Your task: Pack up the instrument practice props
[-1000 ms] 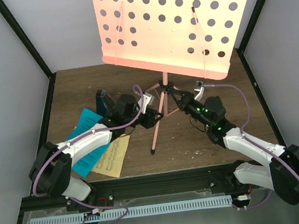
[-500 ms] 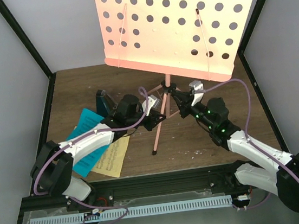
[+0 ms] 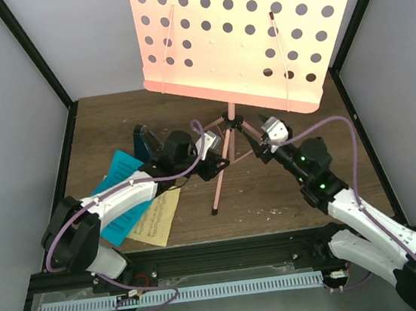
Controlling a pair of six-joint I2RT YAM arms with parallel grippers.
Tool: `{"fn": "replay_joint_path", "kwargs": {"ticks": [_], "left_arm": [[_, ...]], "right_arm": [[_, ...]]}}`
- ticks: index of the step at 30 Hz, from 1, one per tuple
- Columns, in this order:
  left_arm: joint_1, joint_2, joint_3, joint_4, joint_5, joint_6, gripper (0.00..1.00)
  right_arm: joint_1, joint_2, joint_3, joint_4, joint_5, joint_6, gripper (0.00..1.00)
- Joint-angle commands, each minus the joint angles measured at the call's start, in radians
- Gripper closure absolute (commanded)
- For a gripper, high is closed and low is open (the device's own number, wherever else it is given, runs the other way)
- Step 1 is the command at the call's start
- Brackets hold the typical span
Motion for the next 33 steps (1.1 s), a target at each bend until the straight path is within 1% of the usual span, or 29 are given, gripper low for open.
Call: {"fn": "replay_joint_path", "kwargs": {"ticks": [1,4,6,8,10,13,14,17,19,20,22,24,27,33], "left_arm": [[0.02,-0.035,0.027,-0.039,-0.034,-0.03,0.59],[0.019,-0.071,0.029,-0.046,-0.042,-0.039,0.41],[0.019,-0.103,0.028,-0.055,-0.051,-0.046,0.35],[0.02,-0.147,0.026,-0.068,-0.066,-0.055,0.32],[0.021,-0.19,0.015,-0.082,-0.089,-0.065,0.3],[0.028,-0.256,-0.008,-0.109,-0.098,-0.078,0.29],[0.032,-0.271,-0.013,-0.124,-0.093,-0.087,0.29],[0.043,-0.312,-0.033,-0.16,-0.078,-0.128,0.28],[0.048,-0.332,-0.055,-0.15,-0.05,-0.152,0.29],[0.05,-0.337,-0.066,-0.141,-0.037,-0.162,0.3],[0.052,-0.337,-0.071,-0.131,-0.002,-0.172,0.4],[0.052,-0.326,-0.069,-0.135,0.024,-0.167,0.44],[0.052,-0.312,-0.076,-0.121,0.036,-0.173,0.44],[0.051,-0.286,-0.078,-0.079,0.043,-0.195,0.39]], "right_arm": [[-0.034,-0.107,-0.048,0.036,-0.006,0.162,0.32],[-0.134,-0.153,-0.108,0.061,-0.098,0.307,0.25],[-0.224,-0.159,-0.133,0.091,-0.176,0.397,0.21],[-0.327,-0.139,-0.142,0.134,-0.28,0.496,0.16],[-0.449,-0.085,-0.133,0.189,-0.429,0.613,0.13],[-0.598,0.064,-0.072,0.28,-0.638,0.763,0.12],[-0.617,0.112,-0.036,0.297,-0.693,0.795,0.11],[-0.627,0.243,0.088,0.284,-0.814,0.84,0.11],[-0.626,0.324,0.162,0.337,-0.929,0.89,0.13],[-0.626,0.365,0.193,0.375,-0.983,0.921,0.14],[-0.618,0.436,0.264,0.432,-1.082,0.97,0.15],[-0.595,0.496,0.34,0.428,-1.158,0.976,0.16],[-0.54,0.582,0.461,0.394,-1.247,0.968,0.17],[-0.448,0.687,0.625,0.438,-1.357,1.003,0.19]]}}
